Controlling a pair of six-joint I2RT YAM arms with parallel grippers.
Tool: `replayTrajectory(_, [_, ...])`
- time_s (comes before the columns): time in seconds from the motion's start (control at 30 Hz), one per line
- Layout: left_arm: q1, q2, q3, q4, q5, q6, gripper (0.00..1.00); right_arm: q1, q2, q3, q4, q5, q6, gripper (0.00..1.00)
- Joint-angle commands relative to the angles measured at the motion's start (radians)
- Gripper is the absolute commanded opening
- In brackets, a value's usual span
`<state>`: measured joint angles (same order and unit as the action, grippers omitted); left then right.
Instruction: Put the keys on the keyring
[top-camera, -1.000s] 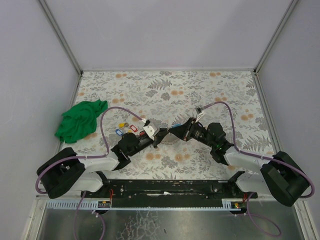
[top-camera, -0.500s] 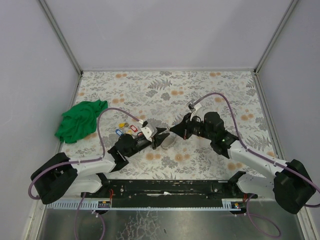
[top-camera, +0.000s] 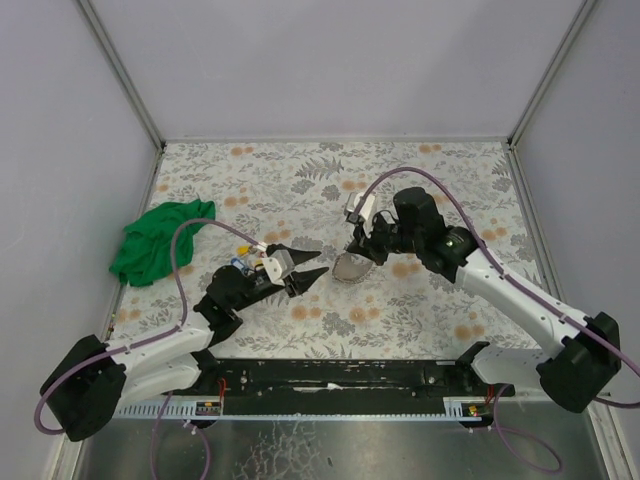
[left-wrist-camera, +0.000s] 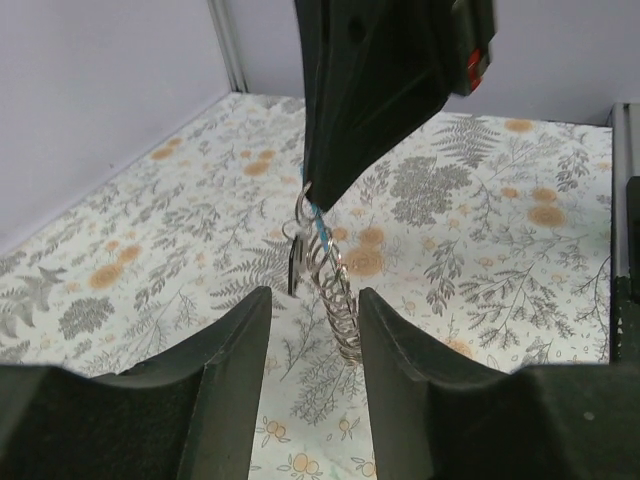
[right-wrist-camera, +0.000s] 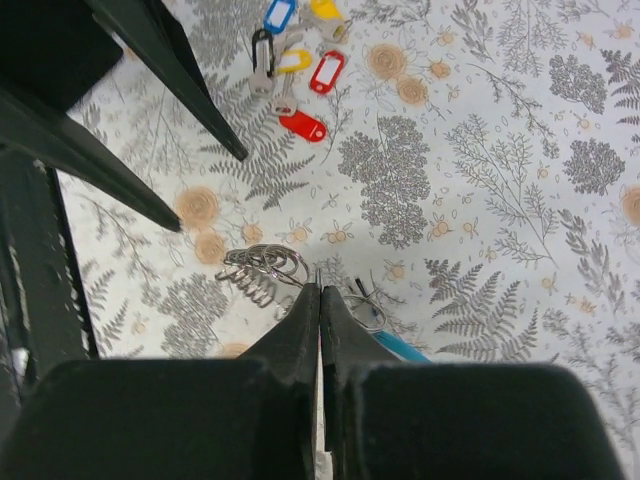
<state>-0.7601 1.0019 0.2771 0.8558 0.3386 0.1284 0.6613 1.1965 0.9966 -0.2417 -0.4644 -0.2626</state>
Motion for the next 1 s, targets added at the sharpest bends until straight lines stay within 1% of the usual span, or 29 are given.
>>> replayTrajectory(0.0, [0.018, -0.056, -0.030, 0.026, 0.076, 0.029, 0.41, -0.005, 0.054, 0.098, -0.126, -0.059, -0.233, 0.00])
replayTrajectory(0.1, [0.030, -0.043, -0.027, 0.033, 0.088, 0.040, 0.41, -0.005, 0.083, 0.120, -0.171, -0.112, -0.305, 0.00])
replayTrajectory(0.27, [0.056, 0.035, 0.030, 0.011, 0.194, 0.036, 0.39, -0.005, 0.113, 0.119, -0.173, -0.174, -0.378, 0.00])
replayTrajectory(0.33, [0.066, 0.053, 0.044, -0.002, 0.205, 0.038, 0.39, -0.003, 0.123, 0.114, -0.173, -0.188, -0.399, 0.00])
replayTrajectory(0.67, [0.091, 0.144, 0.100, 0.006, 0.244, 0.007, 0.36, -0.004, 0.168, 0.125, -0.186, -0.302, -0.450, 0.00])
replayTrajectory(0.97, [0.091, 0.183, 0.087, 0.024, 0.290, -0.026, 0.34, 0.001, 0.175, 0.121, -0.177, -0.313, -0.447, 0.00])
